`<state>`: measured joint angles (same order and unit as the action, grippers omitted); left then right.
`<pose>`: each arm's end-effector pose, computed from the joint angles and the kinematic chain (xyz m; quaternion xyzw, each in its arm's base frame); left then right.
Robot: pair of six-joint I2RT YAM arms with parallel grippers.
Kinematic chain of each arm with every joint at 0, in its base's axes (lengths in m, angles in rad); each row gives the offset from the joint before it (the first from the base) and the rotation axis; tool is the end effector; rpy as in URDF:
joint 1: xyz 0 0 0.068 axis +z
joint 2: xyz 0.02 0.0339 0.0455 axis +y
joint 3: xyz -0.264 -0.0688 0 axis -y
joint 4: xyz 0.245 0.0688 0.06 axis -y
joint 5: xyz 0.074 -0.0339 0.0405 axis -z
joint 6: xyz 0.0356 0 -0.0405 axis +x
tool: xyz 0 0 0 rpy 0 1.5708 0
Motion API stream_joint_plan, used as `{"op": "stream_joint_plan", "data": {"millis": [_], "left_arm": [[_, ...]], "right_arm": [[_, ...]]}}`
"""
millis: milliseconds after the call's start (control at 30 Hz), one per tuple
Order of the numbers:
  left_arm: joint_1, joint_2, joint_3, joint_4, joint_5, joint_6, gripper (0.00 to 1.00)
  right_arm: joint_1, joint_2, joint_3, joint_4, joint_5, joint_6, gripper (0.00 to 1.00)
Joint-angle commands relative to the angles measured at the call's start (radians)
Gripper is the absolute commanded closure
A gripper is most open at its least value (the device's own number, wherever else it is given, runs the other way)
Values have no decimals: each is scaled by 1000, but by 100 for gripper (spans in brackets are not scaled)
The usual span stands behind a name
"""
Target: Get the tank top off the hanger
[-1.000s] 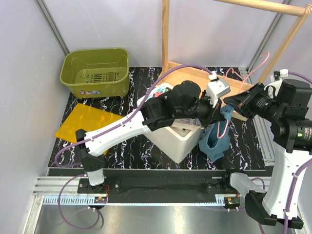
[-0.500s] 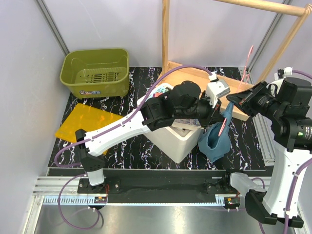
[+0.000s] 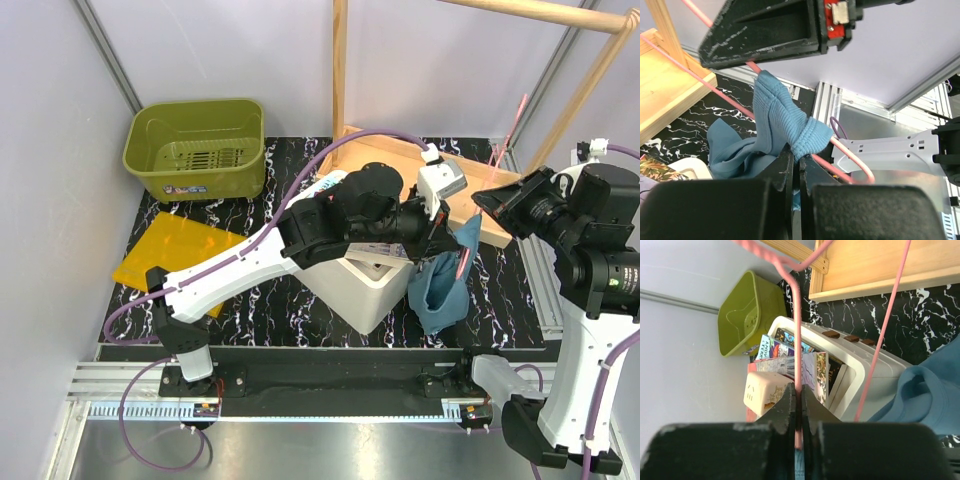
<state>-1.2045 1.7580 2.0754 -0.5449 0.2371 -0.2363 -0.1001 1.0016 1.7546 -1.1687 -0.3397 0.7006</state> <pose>0.1315 -0.3662 0.4819 0.4269 0.6537 -0.4772 0.4033 0.1145 0.0004 0.5038 0.2368 0.7964 0.2944 0.4722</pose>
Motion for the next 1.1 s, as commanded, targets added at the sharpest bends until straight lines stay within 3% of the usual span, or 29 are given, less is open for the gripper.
{"op": "stream_joint_plan", "data": {"millis": [0,267,467,667,800,1067], "left_arm": [[-6,-66,31,30,54,-5,100],[-6,-95,92,23,85,-40,100],[-12,-89,150,31,189,-52,100],[-10,-78,190,37,151,-32,100],[3,-75,200,36,134,-23,100],[82,-150,39,36,74,-90,100]], "right_arm": [[2,-9,-10,83,42,-6,100],[2,-24,-24,86,131,-69,100],[2,3,-35,116,123,-64,100],[2,69,-12,173,178,-23,100],[2,175,74,173,192,-3,100],[2,342,295,196,162,16,100]]}}
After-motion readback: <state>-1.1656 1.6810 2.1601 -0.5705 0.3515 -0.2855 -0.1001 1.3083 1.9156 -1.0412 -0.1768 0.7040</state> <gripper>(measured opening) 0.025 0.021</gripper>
